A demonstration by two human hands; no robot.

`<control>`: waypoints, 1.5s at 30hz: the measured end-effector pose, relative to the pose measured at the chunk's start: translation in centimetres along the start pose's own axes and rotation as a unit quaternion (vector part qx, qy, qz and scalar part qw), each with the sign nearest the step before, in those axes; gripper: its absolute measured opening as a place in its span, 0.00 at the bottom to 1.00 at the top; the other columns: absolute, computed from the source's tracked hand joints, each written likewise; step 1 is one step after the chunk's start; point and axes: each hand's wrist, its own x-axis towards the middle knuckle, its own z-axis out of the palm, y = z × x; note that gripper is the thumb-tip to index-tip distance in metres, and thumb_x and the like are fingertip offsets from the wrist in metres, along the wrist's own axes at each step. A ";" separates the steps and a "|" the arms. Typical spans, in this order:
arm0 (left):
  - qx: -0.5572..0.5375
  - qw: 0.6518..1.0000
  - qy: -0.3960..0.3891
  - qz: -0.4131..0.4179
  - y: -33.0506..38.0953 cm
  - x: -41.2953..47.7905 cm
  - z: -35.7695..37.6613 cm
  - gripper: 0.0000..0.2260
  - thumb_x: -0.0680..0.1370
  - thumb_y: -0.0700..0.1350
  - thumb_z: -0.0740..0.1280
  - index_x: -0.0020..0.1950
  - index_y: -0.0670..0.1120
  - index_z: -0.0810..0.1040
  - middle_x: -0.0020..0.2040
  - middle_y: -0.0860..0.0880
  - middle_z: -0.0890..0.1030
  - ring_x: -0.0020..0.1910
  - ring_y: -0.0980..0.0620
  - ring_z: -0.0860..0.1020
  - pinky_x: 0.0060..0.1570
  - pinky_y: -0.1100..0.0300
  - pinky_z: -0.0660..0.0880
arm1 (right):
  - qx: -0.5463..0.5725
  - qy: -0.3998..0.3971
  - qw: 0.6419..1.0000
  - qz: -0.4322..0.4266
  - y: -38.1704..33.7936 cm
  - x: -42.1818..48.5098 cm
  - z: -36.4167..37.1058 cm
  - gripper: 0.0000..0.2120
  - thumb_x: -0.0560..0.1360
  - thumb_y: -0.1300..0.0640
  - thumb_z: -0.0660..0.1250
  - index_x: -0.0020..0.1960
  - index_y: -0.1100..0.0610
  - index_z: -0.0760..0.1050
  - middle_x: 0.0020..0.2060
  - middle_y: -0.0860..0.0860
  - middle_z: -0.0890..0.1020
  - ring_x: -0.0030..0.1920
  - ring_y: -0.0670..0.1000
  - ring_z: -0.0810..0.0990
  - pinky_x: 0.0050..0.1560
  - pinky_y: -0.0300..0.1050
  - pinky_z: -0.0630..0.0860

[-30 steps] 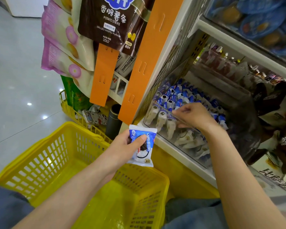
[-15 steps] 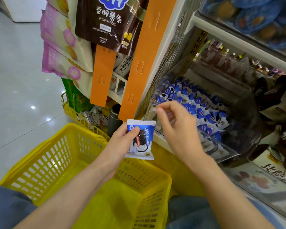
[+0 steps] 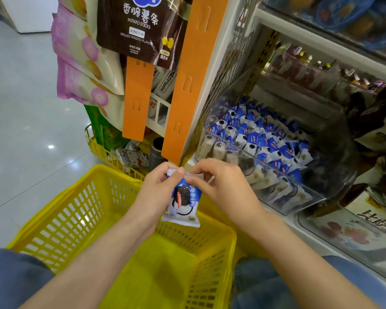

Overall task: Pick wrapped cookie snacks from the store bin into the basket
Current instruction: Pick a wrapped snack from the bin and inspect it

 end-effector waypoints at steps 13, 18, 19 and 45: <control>-0.092 0.996 0.016 -0.015 0.1 0.2 -0.5 0.12 0.72 0.40 0.70 0.54 0.44 0.77 0.49 0.48 0.85 0.48 0.52 0.83 0.48 0.59 0.79 | 0.208 0.109 0.957 0.168 0.5 0.4 -1.0 0.03 0.78 0.59 0.61 0.47 0.53 0.68 0.42 0.52 0.79 0.38 0.48 0.83 0.33 0.43 0.81; -0.089 0.991 0.088 0.052 0.5 0.3 -2.0 0.06 0.77 0.44 0.65 0.47 0.46 0.81 0.42 0.52 0.85 0.43 0.58 0.82 0.40 0.67 0.77 | 0.206 -0.079 0.954 0.203 0.0 -0.5 0.6 0.13 0.75 0.61 0.66 0.55 0.53 0.67 0.48 0.51 0.81 0.46 0.48 0.82 0.45 0.47 0.81; -0.046 0.991 0.102 0.068 0.4 0.2 -2.1 0.06 0.77 0.45 0.65 0.45 0.48 0.81 0.40 0.53 0.85 0.42 0.59 0.82 0.40 0.66 0.77 | 0.166 -0.118 0.958 0.200 0.2 -0.8 0.9 0.17 0.73 0.59 0.68 0.58 0.53 0.66 0.50 0.49 0.80 0.50 0.47 0.81 0.50 0.48 0.79; 0.119 0.990 0.073 0.028 -0.8 -0.7 -2.5 0.08 0.77 0.48 0.65 0.43 0.45 0.72 0.39 0.46 0.78 0.35 0.56 0.79 0.36 0.63 0.77 | -0.053 0.104 0.992 -0.052 -0.7 -1.0 1.1 0.04 0.76 0.54 0.65 0.44 0.53 0.76 0.38 0.43 0.77 0.39 0.42 0.74 0.38 0.39 0.73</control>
